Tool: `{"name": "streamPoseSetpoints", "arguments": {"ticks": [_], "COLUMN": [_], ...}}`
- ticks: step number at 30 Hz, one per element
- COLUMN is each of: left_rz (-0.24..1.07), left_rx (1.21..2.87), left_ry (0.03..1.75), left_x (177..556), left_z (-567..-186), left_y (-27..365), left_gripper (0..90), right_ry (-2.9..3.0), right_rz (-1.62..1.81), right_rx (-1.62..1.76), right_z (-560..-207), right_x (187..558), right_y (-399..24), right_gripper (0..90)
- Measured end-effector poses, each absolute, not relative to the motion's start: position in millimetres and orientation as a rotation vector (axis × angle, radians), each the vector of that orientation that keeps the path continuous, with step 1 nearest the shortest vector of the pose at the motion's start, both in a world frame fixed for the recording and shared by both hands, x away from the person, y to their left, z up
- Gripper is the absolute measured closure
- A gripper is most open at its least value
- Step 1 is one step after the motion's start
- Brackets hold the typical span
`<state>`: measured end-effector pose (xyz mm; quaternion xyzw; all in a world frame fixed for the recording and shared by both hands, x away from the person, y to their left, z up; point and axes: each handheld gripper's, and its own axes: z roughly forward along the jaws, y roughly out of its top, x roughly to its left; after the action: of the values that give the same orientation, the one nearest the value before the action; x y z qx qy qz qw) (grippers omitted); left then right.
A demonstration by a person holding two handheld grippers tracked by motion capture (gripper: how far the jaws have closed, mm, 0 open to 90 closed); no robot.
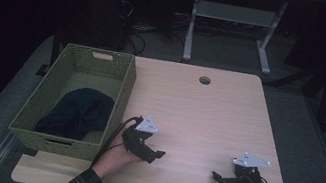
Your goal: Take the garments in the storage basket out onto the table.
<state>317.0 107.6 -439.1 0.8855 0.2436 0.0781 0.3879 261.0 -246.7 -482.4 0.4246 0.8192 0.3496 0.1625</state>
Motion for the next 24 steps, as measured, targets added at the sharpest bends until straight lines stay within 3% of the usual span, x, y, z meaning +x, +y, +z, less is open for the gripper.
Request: {"name": "streamPoseSetpoints", "arguments": {"ticks": [24], "left_rz": [0.188], "left_rx": [2.248], "left_ry": [0.603], "left_x": [322], "left_z": [-422], "left_y": [107], "left_gripper": [13.5], "right_ry": [2.337], "right_rz": [0.998], "right_rx": [1.214], "right_z": [-482], "right_x": [261], "right_y": [-247], "right_gripper": [6.5]}}
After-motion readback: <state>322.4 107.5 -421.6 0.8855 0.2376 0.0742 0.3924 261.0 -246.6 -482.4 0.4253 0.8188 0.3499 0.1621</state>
